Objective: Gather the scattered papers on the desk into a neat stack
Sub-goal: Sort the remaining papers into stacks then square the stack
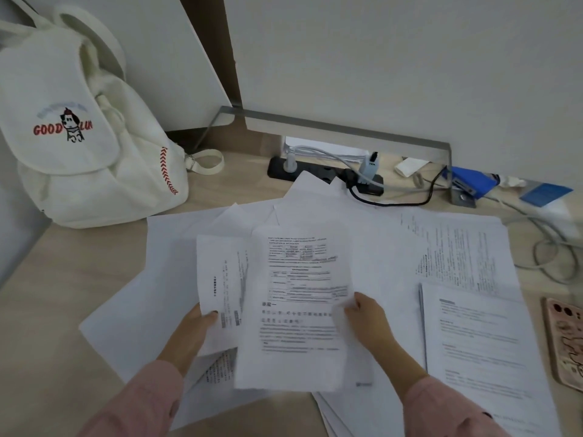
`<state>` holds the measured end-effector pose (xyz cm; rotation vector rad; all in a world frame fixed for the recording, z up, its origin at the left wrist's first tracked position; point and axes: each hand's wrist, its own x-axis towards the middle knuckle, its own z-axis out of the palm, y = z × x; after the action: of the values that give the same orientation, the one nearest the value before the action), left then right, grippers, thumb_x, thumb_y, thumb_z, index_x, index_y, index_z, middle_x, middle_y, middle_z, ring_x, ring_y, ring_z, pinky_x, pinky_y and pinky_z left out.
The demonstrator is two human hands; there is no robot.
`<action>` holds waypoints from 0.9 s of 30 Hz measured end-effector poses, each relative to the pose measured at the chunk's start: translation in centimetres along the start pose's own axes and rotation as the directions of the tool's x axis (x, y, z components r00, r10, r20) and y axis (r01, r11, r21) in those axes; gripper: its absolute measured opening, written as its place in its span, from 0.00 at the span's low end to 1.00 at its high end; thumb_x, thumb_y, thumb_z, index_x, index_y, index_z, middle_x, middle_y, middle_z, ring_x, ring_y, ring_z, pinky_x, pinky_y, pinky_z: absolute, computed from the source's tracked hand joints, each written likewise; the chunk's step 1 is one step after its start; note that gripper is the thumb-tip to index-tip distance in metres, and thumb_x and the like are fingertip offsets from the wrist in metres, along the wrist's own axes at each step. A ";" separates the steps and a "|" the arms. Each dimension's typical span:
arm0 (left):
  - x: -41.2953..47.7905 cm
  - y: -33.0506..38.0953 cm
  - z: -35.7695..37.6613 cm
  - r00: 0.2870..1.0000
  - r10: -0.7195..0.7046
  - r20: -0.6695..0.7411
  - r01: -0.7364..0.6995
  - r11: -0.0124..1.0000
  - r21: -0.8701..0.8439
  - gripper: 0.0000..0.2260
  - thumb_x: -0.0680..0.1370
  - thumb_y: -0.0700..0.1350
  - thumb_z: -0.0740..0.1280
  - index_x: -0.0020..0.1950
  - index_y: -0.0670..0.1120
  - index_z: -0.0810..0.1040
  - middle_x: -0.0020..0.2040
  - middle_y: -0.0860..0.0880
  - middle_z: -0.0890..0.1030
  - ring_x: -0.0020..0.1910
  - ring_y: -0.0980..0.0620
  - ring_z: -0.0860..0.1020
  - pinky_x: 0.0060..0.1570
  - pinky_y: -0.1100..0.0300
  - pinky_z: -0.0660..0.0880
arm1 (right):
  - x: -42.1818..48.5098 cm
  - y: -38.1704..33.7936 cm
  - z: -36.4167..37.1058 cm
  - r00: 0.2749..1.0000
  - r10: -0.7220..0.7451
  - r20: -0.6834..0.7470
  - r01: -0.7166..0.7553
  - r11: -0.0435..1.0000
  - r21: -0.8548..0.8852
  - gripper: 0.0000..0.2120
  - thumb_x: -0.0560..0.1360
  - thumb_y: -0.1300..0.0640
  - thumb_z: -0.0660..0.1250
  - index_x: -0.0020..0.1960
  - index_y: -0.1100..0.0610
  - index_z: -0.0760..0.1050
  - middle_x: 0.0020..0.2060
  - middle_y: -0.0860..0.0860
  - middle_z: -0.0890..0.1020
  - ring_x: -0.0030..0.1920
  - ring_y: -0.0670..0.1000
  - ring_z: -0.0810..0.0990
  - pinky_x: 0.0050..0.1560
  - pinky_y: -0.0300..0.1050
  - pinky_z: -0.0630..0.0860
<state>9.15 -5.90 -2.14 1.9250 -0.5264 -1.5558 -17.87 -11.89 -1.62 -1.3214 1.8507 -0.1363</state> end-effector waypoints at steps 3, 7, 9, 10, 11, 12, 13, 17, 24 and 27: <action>0.2 0.5 -1.7 0.999 -0.002 0.049 -0.001 0.998 0.070 0.16 0.80 0.38 0.57 0.68 0.45 0.70 0.64 0.43 0.76 0.60 0.43 0.75 0.66 0.45 0.68 | 1.0 0.3 -2.7 0.986 -0.143 -0.084 0.123 0.971 -0.207 0.08 0.76 0.67 0.54 0.43 0.58 0.68 0.41 0.51 0.72 0.44 0.54 0.73 0.41 0.41 0.65; 0.1 0.8 -3.5 0.990 -0.056 0.128 0.040 0.992 0.122 0.16 0.79 0.37 0.59 0.66 0.43 0.73 0.61 0.42 0.79 0.59 0.41 0.77 0.63 0.44 0.70 | 2.6 -0.8 -4.3 0.946 -0.321 0.049 0.307 0.835 -0.456 0.08 0.76 0.67 0.52 0.43 0.58 0.66 0.39 0.54 0.73 0.43 0.56 0.73 0.39 0.46 0.67; 0.0 0.8 -3.9 0.988 -0.077 0.133 0.065 0.993 0.099 0.15 0.79 0.36 0.60 0.65 0.41 0.74 0.59 0.40 0.80 0.57 0.40 0.78 0.60 0.45 0.72 | 2.9 -2.1 -3.9 0.925 -0.370 0.090 0.366 0.798 -0.479 0.10 0.77 0.66 0.52 0.47 0.59 0.72 0.41 0.54 0.74 0.43 0.54 0.71 0.42 0.47 0.69; 0.0 0.9 -3.8 0.987 -0.090 0.136 0.082 0.995 0.064 0.14 0.79 0.38 0.60 0.64 0.40 0.74 0.57 0.40 0.80 0.55 0.40 0.78 0.57 0.47 0.74 | 3.0 -2.7 -3.4 0.913 -0.394 0.104 0.393 0.787 -0.475 0.11 0.78 0.65 0.52 0.51 0.60 0.74 0.42 0.54 0.74 0.44 0.53 0.70 0.42 0.46 0.69; -0.2 1.0 -3.6 0.985 -0.102 0.136 0.099 0.995 0.028 0.13 0.79 0.40 0.61 0.62 0.41 0.75 0.55 0.40 0.81 0.53 0.41 0.79 0.53 0.49 0.75 | 3.0 -3.4 -2.7 0.901 -0.418 0.114 0.420 0.778 -0.467 0.12 0.78 0.64 0.52 0.54 0.61 0.74 0.42 0.54 0.74 0.43 0.52 0.70 0.42 0.45 0.68; -0.4 1.1 -3.3 0.985 -0.105 0.140 0.105 0.994 0.007 0.13 0.79 0.44 0.61 0.61 0.43 0.76 0.54 0.41 0.81 0.52 0.42 0.79 0.51 0.51 0.75 | 2.9 -4.0 -1.9 0.889 -0.441 0.124 0.446 0.771 -0.454 0.13 0.79 0.64 0.52 0.56 0.61 0.74 0.42 0.53 0.73 0.43 0.51 0.69 0.42 0.44 0.67; -0.6 1.2 -3.1 0.984 -0.099 0.145 0.100 0.995 0.002 0.13 0.78 0.49 0.62 0.59 0.45 0.77 0.53 0.43 0.82 0.52 0.44 0.79 0.50 0.52 0.76 | 2.9 -4.6 -1.0 0.878 -0.459 0.133 0.467 0.765 -0.443 0.14 0.79 0.64 0.52 0.58 0.61 0.74 0.41 0.52 0.72 0.43 0.51 0.69 0.41 0.43 0.66; -0.7 0.9 -2.8 0.978 -0.029 0.207 -0.003 0.988 0.153 0.15 0.70 0.56 0.71 0.54 0.52 0.79 0.45 0.57 0.84 0.46 0.55 0.82 0.45 0.62 0.77 | 3.0 -6.5 1.7 0.912 -0.383 0.151 0.411 0.838 -0.358 0.15 0.79 0.63 0.51 0.61 0.61 0.71 0.47 0.57 0.77 0.49 0.55 0.75 0.43 0.43 0.69; -0.5 2.0 -4.0 0.959 0.010 0.284 -0.069 0.977 0.201 0.12 0.68 0.52 0.73 0.49 0.55 0.78 0.37 0.63 0.84 0.41 0.62 0.82 0.47 0.67 0.77 | 3.7 -7.6 2.5 0.929 -0.308 0.205 0.353 0.904 -0.241 0.29 0.73 0.51 0.67 0.71 0.54 0.62 0.67 0.54 0.68 0.67 0.55 0.64 0.66 0.46 0.61; -0.2 2.6 -5.1 0.948 0.021 0.317 -0.089 0.975 0.203 0.32 0.50 0.66 0.76 0.50 0.55 0.80 0.46 0.58 0.85 0.46 0.59 0.83 0.49 0.65 0.77 | 4.0 -7.6 2.2 0.949 -0.245 0.200 0.303 0.885 -0.353 0.32 0.69 0.45 0.70 0.69 0.53 0.65 0.64 0.51 0.71 0.66 0.54 0.65 0.65 0.46 0.62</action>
<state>14.19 -6.63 0.42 1.8030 -0.9099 -1.8447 -11.19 -17.72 -1.28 -1.8110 1.6022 0.1813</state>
